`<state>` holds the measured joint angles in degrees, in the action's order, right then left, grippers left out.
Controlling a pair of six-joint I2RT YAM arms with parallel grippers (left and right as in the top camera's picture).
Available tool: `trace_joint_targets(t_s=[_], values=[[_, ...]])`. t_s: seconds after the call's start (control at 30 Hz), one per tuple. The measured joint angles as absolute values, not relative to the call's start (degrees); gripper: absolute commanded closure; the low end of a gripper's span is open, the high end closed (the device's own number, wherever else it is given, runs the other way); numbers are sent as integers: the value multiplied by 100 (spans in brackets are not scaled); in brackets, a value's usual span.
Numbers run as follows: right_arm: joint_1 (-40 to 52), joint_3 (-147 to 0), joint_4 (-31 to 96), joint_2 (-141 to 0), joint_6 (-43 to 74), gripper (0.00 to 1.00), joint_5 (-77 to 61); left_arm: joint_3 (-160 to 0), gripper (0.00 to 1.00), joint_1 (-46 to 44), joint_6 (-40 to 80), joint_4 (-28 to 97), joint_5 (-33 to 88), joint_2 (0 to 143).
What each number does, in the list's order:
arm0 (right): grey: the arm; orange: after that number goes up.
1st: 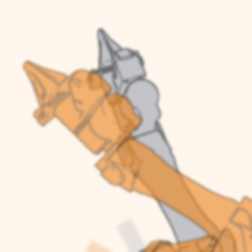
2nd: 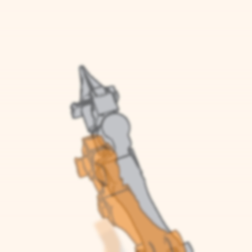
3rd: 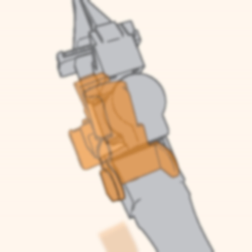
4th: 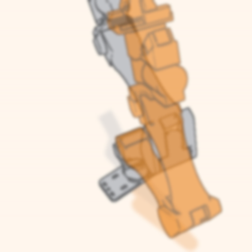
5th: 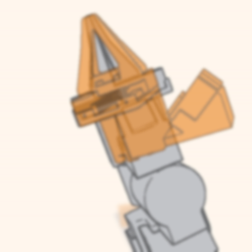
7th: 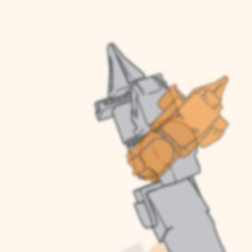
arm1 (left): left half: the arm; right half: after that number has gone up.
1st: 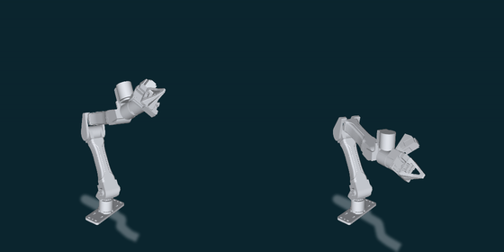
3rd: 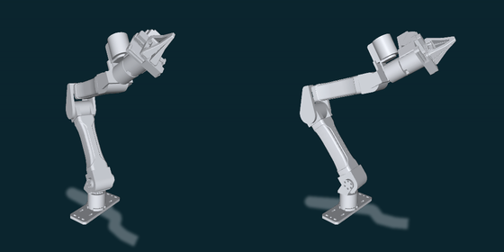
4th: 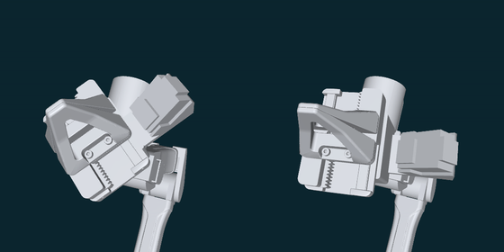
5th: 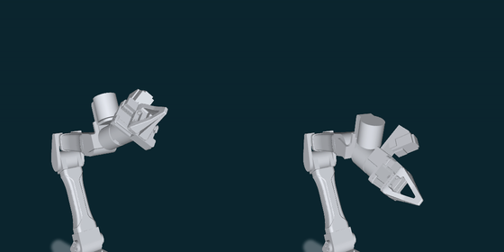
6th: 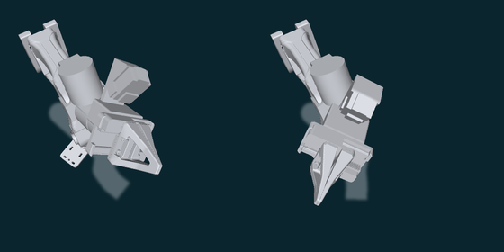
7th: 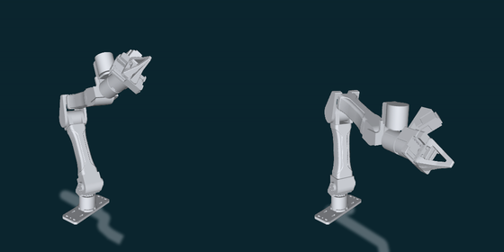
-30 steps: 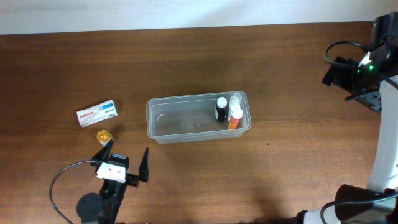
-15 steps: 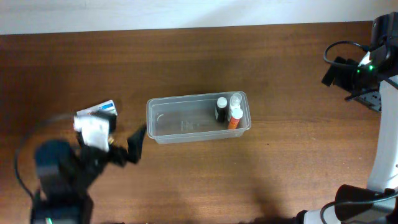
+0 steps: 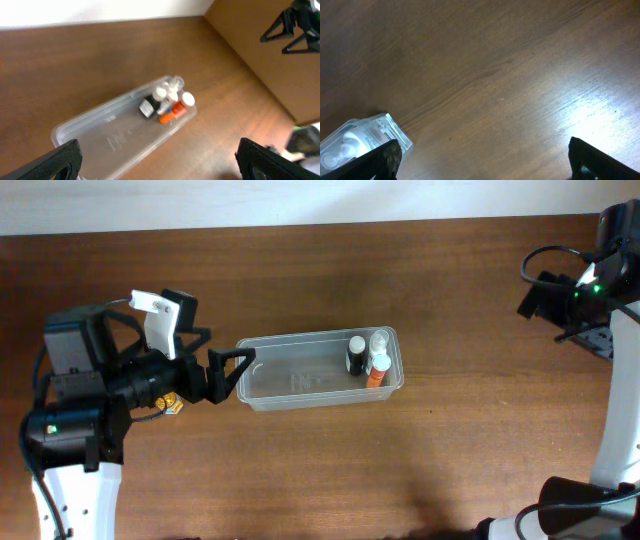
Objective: Pack container
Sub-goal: 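Lower the left gripper over the white Panadol box and grasp it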
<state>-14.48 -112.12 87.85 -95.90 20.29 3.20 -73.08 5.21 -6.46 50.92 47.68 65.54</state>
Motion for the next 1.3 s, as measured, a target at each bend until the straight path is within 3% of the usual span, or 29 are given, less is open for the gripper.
trace_joint_targets(t_s=[0.17, 0.6, 0.93, 1.3], values=[[-1448, -11212, 8788, -9590, 2032, 2, 320, -7308, 1, 517, -346, 5096, 4125, 6632], [-1448, -11212, 8788, -9588, 2029, 2, 320, -7859, 1, 1437, 2436, 5078, 1507, 8337], [-1448, -11212, 8788, -9590, 2032, 2, 320, -7863, 1, 1704, 3865, 4928, 899, 10374], [-1448, -11212, 8788, -9590, 2029, 2, 320, -7863, 1, 1702, 4617, 4731, 117, 10875]])
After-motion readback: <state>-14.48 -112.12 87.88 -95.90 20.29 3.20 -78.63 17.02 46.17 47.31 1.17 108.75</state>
